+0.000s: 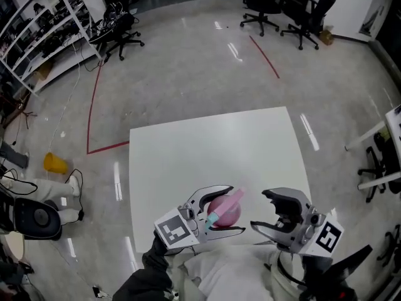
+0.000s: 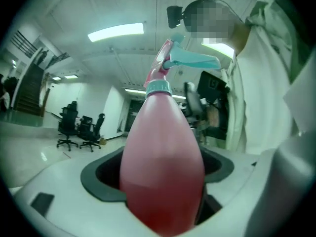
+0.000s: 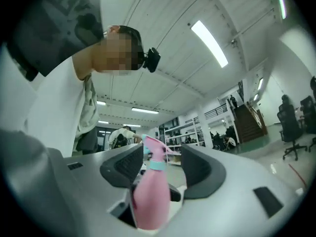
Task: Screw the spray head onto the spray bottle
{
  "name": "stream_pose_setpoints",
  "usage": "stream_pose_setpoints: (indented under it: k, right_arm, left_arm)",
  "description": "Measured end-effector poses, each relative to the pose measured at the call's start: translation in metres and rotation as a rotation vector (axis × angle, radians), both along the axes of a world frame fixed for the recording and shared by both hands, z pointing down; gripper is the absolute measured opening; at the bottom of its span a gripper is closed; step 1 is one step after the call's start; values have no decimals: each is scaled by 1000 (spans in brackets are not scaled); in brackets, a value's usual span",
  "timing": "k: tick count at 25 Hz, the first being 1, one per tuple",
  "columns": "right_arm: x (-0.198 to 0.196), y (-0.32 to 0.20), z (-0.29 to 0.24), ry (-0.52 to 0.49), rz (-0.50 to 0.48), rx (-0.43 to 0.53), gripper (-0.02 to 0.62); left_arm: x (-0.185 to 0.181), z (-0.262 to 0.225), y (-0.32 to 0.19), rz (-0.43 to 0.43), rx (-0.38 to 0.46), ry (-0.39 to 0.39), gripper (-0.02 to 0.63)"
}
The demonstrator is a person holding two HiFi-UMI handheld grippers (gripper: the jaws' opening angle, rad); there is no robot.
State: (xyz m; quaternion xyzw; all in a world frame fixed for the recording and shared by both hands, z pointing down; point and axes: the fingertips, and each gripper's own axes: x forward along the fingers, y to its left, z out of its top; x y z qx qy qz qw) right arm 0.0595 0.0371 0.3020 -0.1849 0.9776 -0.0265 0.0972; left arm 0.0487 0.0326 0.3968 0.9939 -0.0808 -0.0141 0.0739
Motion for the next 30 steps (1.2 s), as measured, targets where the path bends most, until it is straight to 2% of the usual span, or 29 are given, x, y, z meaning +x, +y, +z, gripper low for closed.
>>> stream_pose_setpoints:
  k: [2,4,6,7,8,9,11,14,15,16,18,20,22,26,30]
  right_arm:
    - [-4,-5,9,62,-92,-25,232]
    - [-20,4,2,63,-257,-40,233]
    - [-33,14,-12,50,-342,-2,232]
    - [-38,13,-15,63,-326,29,226]
    - [-41,8,-15,88,-276,50,154]
    - [-42,-1,-11,114,-204,49,119]
    - [-42,-27,0,144,-15,-24,112]
    - [-40,-58,16,166,318,-137,109]
    - [-42,-58,17,173,372,-128,109]
    - [-44,-54,17,175,389,-103,109]
    - [-41,-41,12,151,344,-60,109]
    - [-32,-32,4,87,250,-45,110]
    - [-29,-34,-3,45,180,-38,110]
    - [-55,-15,-3,55,61,-59,110]
    - [-62,16,-18,42,-36,24,110]
  left_arm:
    - [-1,-3,21,127,5,-14,446]
    - [6,-6,39,232,-3,-25,446]
    - [16,-6,43,261,-16,-35,446]
    - [20,-5,38,235,-21,-45,446]
    - [21,-1,28,183,-24,-62,446]
    - [19,3,15,113,-19,-89,446]
    - [12,16,-12,-55,0,-169,446]
    - [0,39,-45,-319,58,-347,446]
    - [-1,43,-50,-378,80,-380,446]
    - [1,43,-51,-401,86,-375,446]
    - [5,34,-46,-366,45,-285,446]
    - [1,30,-43,-331,4,-226,446]
    - [-8,32,-45,-324,13,-244,446]
    - [-10,33,-47,-324,63,-313,446]
    - [-7,25,-39,-279,71,-285,446]
